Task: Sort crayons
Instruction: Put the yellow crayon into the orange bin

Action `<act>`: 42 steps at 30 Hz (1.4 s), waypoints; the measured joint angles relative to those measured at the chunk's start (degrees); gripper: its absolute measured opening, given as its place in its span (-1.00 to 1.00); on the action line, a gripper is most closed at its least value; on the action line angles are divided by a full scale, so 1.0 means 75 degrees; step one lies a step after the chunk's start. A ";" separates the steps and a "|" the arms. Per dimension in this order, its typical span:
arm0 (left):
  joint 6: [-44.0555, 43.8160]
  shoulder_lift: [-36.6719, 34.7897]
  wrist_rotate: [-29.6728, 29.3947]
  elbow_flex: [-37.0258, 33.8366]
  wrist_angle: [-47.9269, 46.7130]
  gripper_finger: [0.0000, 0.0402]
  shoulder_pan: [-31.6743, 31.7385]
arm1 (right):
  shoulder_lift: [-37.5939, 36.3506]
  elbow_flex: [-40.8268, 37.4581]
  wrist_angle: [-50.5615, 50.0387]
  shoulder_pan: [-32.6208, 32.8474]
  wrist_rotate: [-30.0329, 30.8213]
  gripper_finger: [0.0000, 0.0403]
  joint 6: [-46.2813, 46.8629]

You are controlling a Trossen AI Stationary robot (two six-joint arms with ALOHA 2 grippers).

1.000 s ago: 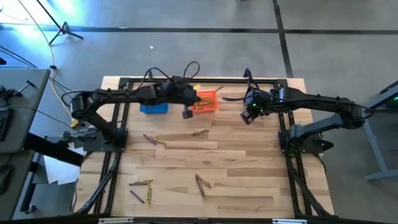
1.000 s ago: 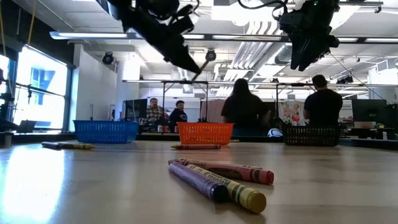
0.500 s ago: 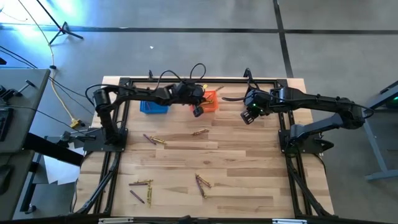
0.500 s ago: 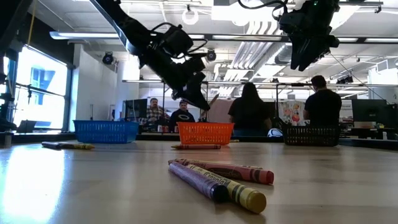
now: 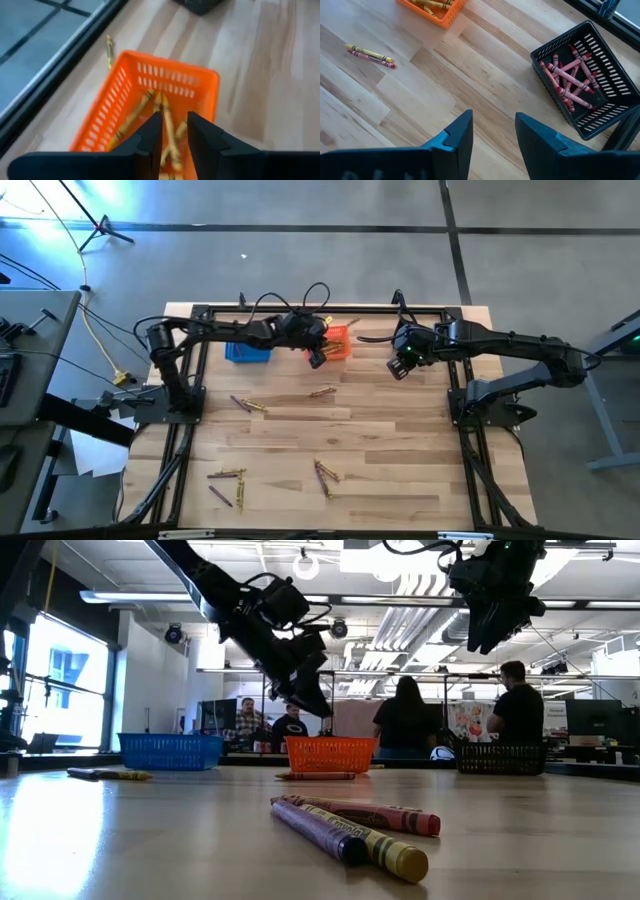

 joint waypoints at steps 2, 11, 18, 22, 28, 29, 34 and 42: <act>0.0002 -0.0309 0.0000 -0.0003 -0.0483 -0.61 -0.0079 | 0.0000 0.0000 0.0000 -0.0001 0.0000 -0.33 0.0000; 0.0334 -0.2828 -0.0358 -0.0130 -0.5196 -0.61 -0.0768 | 0.0000 0.0000 0.0000 0.0001 0.0000 -0.33 0.0000; 0.0608 -0.4436 0.0269 -0.1420 -0.7135 -0.61 -0.1533 | 0.0000 0.0000 0.0000 0.0000 0.0000 -0.33 -0.0001; 0.0862 -0.4929 0.0490 -0.2441 -0.6704 -0.61 -0.2073 | 0.0000 0.0000 0.0000 -0.0001 0.0000 -0.33 -0.0001; 0.1093 -0.4807 0.0420 -0.2841 -0.6212 -0.61 -0.2657 | 0.0000 -0.0001 0.0000 0.0000 0.0001 -0.33 -0.0001; 0.1107 -0.4703 0.0399 -0.2848 -0.6254 -0.61 -0.2721 | 0.0000 -0.0001 0.0000 0.0001 0.0000 -0.33 0.0000; 0.1386 -0.4102 0.0461 -0.2862 -0.5991 -0.61 -0.3151 | 0.0000 0.0000 0.0000 -0.0001 0.0003 -0.33 -0.0001; 0.1599 -0.3106 -0.0291 -0.2862 -0.5091 -0.61 -0.3341 | 0.0000 -0.0003 0.0003 0.0002 0.0000 -0.33 -0.0001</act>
